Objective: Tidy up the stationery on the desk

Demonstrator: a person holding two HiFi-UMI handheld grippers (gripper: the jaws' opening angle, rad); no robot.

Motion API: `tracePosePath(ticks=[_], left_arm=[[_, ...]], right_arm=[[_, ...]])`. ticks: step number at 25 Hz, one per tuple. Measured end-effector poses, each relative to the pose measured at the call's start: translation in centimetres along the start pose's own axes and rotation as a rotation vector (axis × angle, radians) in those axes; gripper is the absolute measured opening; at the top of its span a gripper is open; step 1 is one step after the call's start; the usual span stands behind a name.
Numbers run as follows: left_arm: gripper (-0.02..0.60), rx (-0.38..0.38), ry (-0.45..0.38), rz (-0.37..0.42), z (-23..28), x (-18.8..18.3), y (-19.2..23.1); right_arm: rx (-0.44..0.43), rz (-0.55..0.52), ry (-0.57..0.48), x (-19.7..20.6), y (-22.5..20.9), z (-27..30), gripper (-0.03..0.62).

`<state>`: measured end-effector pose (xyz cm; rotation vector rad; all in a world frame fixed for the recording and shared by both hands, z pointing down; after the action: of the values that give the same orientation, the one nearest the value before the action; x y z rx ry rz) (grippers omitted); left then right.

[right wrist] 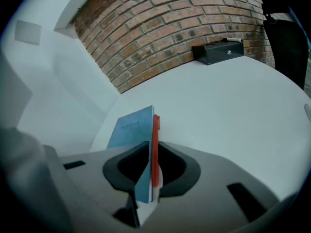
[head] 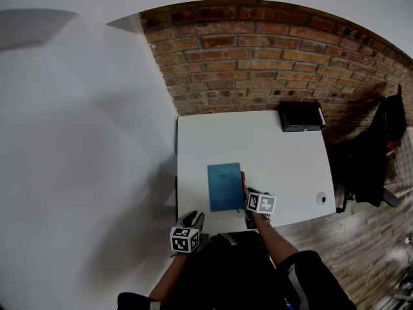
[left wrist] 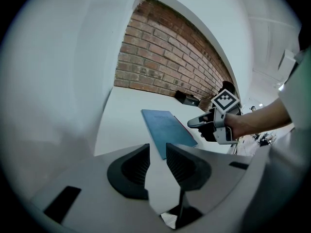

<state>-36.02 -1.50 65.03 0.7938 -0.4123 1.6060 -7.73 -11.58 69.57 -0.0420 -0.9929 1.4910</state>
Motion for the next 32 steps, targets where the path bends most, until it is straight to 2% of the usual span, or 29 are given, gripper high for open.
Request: tracePosePath(ticks=[6,10,13,17,20,26,32], left_arm=[[0.117,0.039,-0.013,0.02,-0.2,-0.2,-0.6],[0.117,0.052,-0.056,0.038,-0.3,-0.7,-1.4],[0.107,0.07,-0.097,0.072,0.0,-1.3,-2.6],[0.058,0.079,-0.123,0.102,-0.4,-1.3,-4.3],[0.034,0.048,-0.165,0.108,-1.4,-1.6,-5.3],[0.023,0.007,-0.217,0.091,-3.6,-1.2,-8.0],[0.023,0.002,-0.254,0.096,-6.6,-0.1,-11.9]], right_arm=[[0.01,0.005,-0.022,1.6,0.5,-1.6,0.067],[0.017,-0.021,-0.06,2.8,1.1,-3.2,0.066],[0.029,-0.056,-0.107,3.3,1.4,-4.3,0.041],[0.014,-0.119,-0.129,4.1,2.0,-6.1,0.023],[-0.03,-0.138,-0.142,4.5,2.4,-7.5,0.021],[-0.011,-0.272,-0.169,5.0,3.6,-11.8,0.021],[-0.011,-0.425,-0.243,5.8,4.8,-18.2,0.021]])
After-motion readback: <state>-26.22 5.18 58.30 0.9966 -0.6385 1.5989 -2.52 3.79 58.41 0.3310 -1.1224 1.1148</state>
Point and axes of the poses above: the fingertips, and each gripper's own axes: z forward along the fingers, y to its left, x out of its underside, the point moved 9 cm from there along -z, backward along the fingers, and after that the axes turned 12 degrees about -x, right-handed, at the moved point
